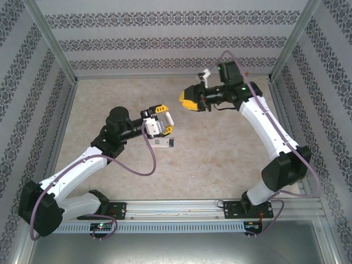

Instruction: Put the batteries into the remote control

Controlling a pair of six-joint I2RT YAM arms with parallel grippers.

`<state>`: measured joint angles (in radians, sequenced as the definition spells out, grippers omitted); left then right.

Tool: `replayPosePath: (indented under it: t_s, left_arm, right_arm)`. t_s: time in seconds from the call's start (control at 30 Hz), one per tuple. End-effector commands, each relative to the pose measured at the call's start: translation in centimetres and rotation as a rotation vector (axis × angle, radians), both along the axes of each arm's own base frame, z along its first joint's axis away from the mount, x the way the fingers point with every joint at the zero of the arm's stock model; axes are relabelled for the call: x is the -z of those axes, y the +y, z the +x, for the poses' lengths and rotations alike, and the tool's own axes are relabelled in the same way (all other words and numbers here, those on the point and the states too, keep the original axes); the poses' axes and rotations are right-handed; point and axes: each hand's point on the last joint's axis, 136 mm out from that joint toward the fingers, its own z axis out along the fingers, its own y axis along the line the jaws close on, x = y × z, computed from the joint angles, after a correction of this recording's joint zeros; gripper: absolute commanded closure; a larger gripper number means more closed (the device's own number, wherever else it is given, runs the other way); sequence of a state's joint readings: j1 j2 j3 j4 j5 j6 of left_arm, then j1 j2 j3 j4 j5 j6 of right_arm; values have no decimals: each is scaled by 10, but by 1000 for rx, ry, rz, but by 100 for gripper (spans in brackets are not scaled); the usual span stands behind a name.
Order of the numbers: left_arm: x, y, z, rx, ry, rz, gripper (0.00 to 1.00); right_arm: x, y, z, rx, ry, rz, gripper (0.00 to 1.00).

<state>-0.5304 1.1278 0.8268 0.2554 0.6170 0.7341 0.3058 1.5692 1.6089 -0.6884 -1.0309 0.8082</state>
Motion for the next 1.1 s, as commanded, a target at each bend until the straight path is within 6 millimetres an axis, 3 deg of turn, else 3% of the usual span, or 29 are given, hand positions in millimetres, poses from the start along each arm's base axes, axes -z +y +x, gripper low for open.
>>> replayPosePath:
  t_s: [0.0, 0.07, 0.13, 0.23, 0.47, 0.57, 0.7, 0.8, 0.87, 0.93, 1.07]
  left_arm:
    - [55, -4, -33, 111, 206, 143, 36]
    - [85, -7, -50, 159, 317, 216, 36]
    - [128, -8, -72, 223, 436, 386, 36]
    - [184, -1, -87, 225, 559, 621, 36]
    - [255, 3, -77, 183, 694, 804, 36]
    - [268, 1, -69, 153, 677, 836, 36]
    - [254, -9, -54, 106, 613, 763, 26]
    - [223, -13, -45, 46, 556, 654, 16]
    - [191, -10, -35, -52, 535, 532, 5]
    - [160, 5, -17, -198, 579, 370, 0]
    - [103, 72, 30, -564, 824, -108, 0]
  right_arm:
    - [1, -39, 1, 114, -34, -35, 60]
    - [14, -59, 4, 181, -23, -72, 61]
    - [30, -77, 5, 242, -14, -112, 60]
    - [51, -88, 1, 284, 3, -156, 60]
    - [87, -96, -16, 300, 45, -214, 59]
    - [89, -98, -21, 309, 39, -226, 59]
    - [95, -102, -28, 324, 25, -268, 57]
    - [102, -100, -35, 295, -42, -370, 48]
    - [112, -89, -44, 211, -162, -514, 36]
    - [125, -69, -54, 100, -270, -603, 27]
    - [178, -32, -73, -58, -301, -751, 23]
